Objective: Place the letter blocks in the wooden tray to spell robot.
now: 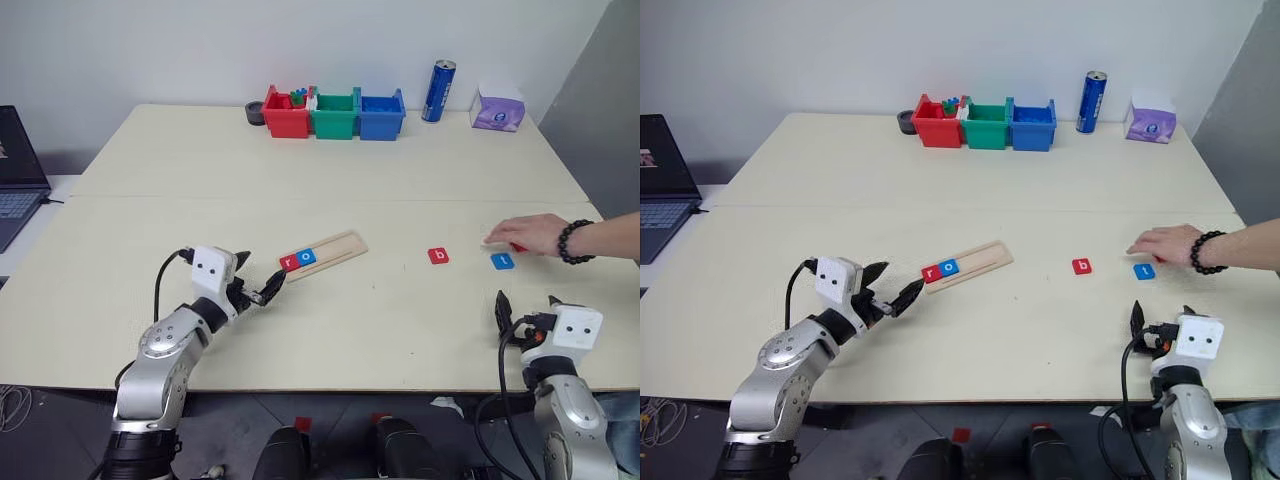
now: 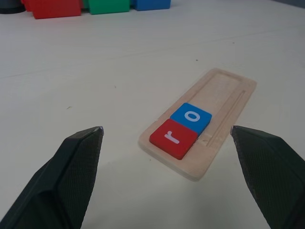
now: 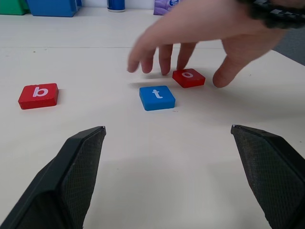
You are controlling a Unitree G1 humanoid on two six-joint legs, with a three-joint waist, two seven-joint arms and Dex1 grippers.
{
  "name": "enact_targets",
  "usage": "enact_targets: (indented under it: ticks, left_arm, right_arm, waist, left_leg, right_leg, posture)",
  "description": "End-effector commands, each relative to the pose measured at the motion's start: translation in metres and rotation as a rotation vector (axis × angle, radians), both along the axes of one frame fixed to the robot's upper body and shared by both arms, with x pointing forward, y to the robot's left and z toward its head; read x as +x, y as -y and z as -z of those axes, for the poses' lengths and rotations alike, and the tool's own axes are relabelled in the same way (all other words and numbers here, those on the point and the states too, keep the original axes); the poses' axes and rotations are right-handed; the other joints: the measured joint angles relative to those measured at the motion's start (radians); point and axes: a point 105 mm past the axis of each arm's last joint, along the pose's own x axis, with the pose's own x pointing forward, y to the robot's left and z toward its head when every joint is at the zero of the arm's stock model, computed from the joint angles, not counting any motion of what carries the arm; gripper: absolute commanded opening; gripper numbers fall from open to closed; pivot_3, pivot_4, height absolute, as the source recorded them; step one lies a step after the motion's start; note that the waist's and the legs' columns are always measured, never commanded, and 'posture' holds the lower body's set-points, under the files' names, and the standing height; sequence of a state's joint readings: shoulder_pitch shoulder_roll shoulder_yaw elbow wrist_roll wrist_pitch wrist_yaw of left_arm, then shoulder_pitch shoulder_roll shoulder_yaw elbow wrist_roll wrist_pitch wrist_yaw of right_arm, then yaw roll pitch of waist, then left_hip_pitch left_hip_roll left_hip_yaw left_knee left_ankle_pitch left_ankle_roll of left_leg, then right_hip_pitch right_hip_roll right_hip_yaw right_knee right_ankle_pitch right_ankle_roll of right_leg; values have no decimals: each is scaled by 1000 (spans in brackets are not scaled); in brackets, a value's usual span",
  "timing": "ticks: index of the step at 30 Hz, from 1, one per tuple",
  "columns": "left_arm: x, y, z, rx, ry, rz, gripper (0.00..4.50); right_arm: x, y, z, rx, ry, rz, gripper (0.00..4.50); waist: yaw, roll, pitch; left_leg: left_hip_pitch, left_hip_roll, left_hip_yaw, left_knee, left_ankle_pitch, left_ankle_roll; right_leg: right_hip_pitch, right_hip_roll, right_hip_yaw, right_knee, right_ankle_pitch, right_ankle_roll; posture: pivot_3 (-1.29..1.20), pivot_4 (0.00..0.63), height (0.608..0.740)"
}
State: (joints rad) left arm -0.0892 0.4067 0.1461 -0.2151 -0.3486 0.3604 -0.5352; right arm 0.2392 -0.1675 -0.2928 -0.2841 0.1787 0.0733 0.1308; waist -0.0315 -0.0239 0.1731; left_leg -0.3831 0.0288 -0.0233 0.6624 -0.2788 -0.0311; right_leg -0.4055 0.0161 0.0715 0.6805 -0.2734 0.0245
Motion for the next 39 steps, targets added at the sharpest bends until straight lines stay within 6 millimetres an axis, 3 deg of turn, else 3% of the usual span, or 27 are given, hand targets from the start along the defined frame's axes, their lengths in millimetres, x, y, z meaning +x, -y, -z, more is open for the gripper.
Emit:
enact_targets:
  ticks: [1, 13, 18, 32, 35, 39]
  left_arm:
    - [-1, -5, -9, 11, 44, -4, 4500]
    - [-17, -14, 12, 38, -49, 57, 4500]
    - [-17, -19, 16, 38, -46, 42, 4500]
    - [-7, -27, 20, 43, -54, 23, 4500]
    - [-13, -16, 14, 23, -30, 194, 4500]
    - [6, -20, 11, 134, -18, 284, 4500]
  right_arm:
    - [0, -2, -18, -33, 70, -17, 4475]
    - [-1, -23, -18, 6, 74, -130, 4475]
    - [-2, -36, -19, 10, 67, -205, 4475]
    - [-5, -45, -19, -8, 58, -253, 4475]
    - [-7, -58, -21, -23, 54, -332, 4475]
    - [-10, -89, -24, -23, 20, -521, 4475]
  waist:
    - [0, 0, 0]
    - [0, 0, 0]
    - [0, 0, 0]
    - [0, 0, 0]
    - [0, 0, 0]
    - [1, 0, 0]
  left_leg:
    - [0, 0, 0, 0, 0, 0]
    - [0, 0, 0, 0, 0, 0]
    - [0, 1, 0, 0, 0, 0]
    - [0, 0, 0, 0, 0, 0]
    - [0, 0, 0, 0, 0, 0]
    - [0, 0, 1, 0, 0, 0]
  right_leg:
    - [0, 0, 0, 0, 0, 0]
    - [0, 0, 0, 0, 0, -1]
    - [0, 0, 0, 0, 0, -1]
    - [0, 0, 0, 0, -1, -1]
    - [0, 0, -1, 0, -1, -1]
    - [0, 0, -1, 0, -1, -1]
  posture:
    - [0, 150, 740]
    - [0, 150, 740]
    - [0, 150, 740]
    - [0, 150, 740]
    - [0, 150, 740]
    - [0, 150, 740]
